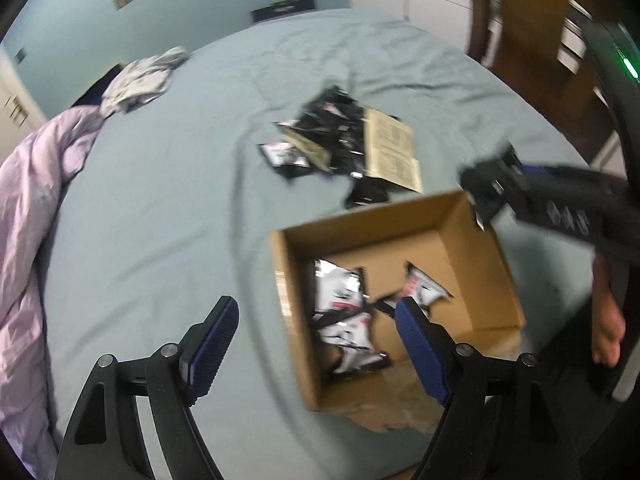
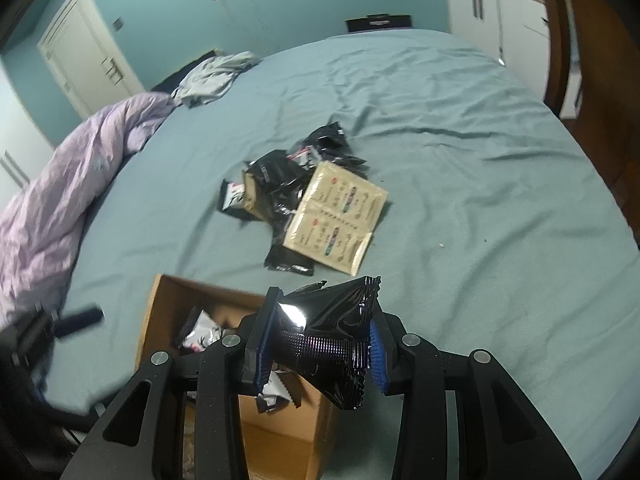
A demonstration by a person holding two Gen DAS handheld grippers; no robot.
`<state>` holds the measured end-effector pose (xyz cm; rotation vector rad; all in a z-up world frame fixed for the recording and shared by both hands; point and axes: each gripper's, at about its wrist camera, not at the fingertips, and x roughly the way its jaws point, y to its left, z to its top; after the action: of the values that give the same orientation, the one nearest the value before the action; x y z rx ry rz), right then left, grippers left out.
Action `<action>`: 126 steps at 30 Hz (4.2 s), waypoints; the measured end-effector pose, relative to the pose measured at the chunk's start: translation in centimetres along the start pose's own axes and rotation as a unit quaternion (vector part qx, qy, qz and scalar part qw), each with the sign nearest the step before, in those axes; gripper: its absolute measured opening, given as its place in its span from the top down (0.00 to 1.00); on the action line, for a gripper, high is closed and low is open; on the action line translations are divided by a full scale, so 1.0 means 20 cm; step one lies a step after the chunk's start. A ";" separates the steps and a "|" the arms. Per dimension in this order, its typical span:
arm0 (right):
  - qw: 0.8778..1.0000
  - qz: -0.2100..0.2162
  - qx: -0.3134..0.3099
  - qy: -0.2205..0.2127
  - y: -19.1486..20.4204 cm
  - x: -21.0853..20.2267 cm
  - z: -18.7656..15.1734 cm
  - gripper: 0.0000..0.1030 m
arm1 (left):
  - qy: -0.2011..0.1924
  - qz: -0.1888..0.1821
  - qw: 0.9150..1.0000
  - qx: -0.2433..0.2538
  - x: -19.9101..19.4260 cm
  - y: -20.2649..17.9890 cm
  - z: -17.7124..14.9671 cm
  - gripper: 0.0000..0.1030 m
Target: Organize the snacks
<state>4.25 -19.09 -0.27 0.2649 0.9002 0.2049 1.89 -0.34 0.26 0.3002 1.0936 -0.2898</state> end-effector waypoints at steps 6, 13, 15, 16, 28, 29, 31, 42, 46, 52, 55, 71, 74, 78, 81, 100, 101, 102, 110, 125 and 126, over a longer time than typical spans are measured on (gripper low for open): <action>0.998 0.041 -0.040 0.034 0.12 0.05 -0.04 0.64 | 0.002 0.013 0.999 -0.049 0.00 0.15 0.01 0.21; 0.990 0.043 -0.105 0.080 0.25 0.16 -0.08 0.64 | -0.013 0.036 0.996 -0.081 -0.01 0.22 0.03 0.21; 0.988 0.043 -0.114 0.093 0.26 0.19 -0.08 0.64 | -0.009 0.040 0.996 -0.082 0.01 0.22 0.03 0.21; 0.987 0.044 -0.117 0.100 0.27 0.21 -0.08 0.64 | -0.006 0.042 0.996 -0.082 0.02 0.22 0.03 0.21; 0.979 0.097 -0.091 0.153 0.29 0.31 -0.09 0.59 | -0.005 0.046 0.996 -0.081 0.03 0.22 0.02 0.21; 0.980 0.100 -0.080 0.152 0.27 0.31 -0.08 0.55 | -0.005 0.046 0.996 -0.081 0.03 0.22 0.01 0.21; 0.982 0.110 -0.058 0.142 0.24 0.29 -0.06 0.47 | -0.003 0.045 0.996 -0.082 0.03 0.22 0.01 0.21; 0.996 0.048 -0.004 0.069 0.09 0.07 -0.05 0.39 | 0.000 0.035 0.998 -0.058 0.03 0.14 -0.01 0.21; 0.999 0.024 -0.007 0.037 0.04 -0.07 -0.04 0.35 | 0.000 0.030 0.998 -0.048 0.02 0.11 -0.02 0.21; 0.998 0.022 0.018 0.048 -0.07 -0.13 -0.01 0.31 | -0.002 0.025 0.999 -0.036 0.01 0.08 -0.02 0.21; 0.998 0.014 0.039 0.047 -0.12 -0.13 0.02 0.31 | -0.002 0.020 0.999 -0.037 0.01 0.08 -0.02 0.21; 0.987 0.005 0.141 0.083 -0.31 0.22 0.18 0.31 | 0.010 -0.009 0.999 -0.034 0.04 0.03 0.01 0.21; 0.984 0.002 0.153 0.087 -0.32 0.29 0.22 0.31 | 0.011 -0.012 0.999 -0.032 0.05 0.02 0.02 0.21; 0.984 0.000 0.147 0.097 -0.27 0.40 0.28 0.31 | 0.018 -0.015 0.999 -0.023 0.07 0.00 0.03 0.21; 0.985 -0.022 0.132 0.110 -0.23 0.49 0.31 0.31 | 0.022 -0.018 0.999 -0.019 0.09 -0.01 0.04 0.21; 0.978 -0.008 0.119 0.170 -0.20 0.85 0.50 0.21 | 0.043 -0.014 0.999 0.004 0.18 -0.08 0.08 0.21; 0.978 -0.009 0.118 0.175 -0.20 0.86 0.50 0.21 | 0.044 -0.013 0.999 0.004 0.19 -0.08 0.08 0.21; 0.977 -0.010 0.115 0.178 -0.21 0.87 0.51 0.21 | 0.044 -0.012 0.999 0.003 0.19 -0.08 0.08 0.21; 0.971 0.023 0.149 0.187 -0.30 0.85 0.52 0.24 | 0.038 0.002 0.999 -0.002 0.20 -0.05 0.08 0.21; 0.978 0.072 0.187 0.064 -0.39 0.19 0.43 0.28 | -0.032 0.045 0.998 -0.006 0.12 0.07 0.16 0.21; 0.978 0.080 0.185 0.052 -0.38 0.13 0.39 0.28 | -0.035 0.047 0.998 -0.009 0.13 0.09 0.18 0.21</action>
<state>12.48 -26.69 0.01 0.6803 1.0197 0.2005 6.66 -0.16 -0.30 0.3222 1.0106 -0.2060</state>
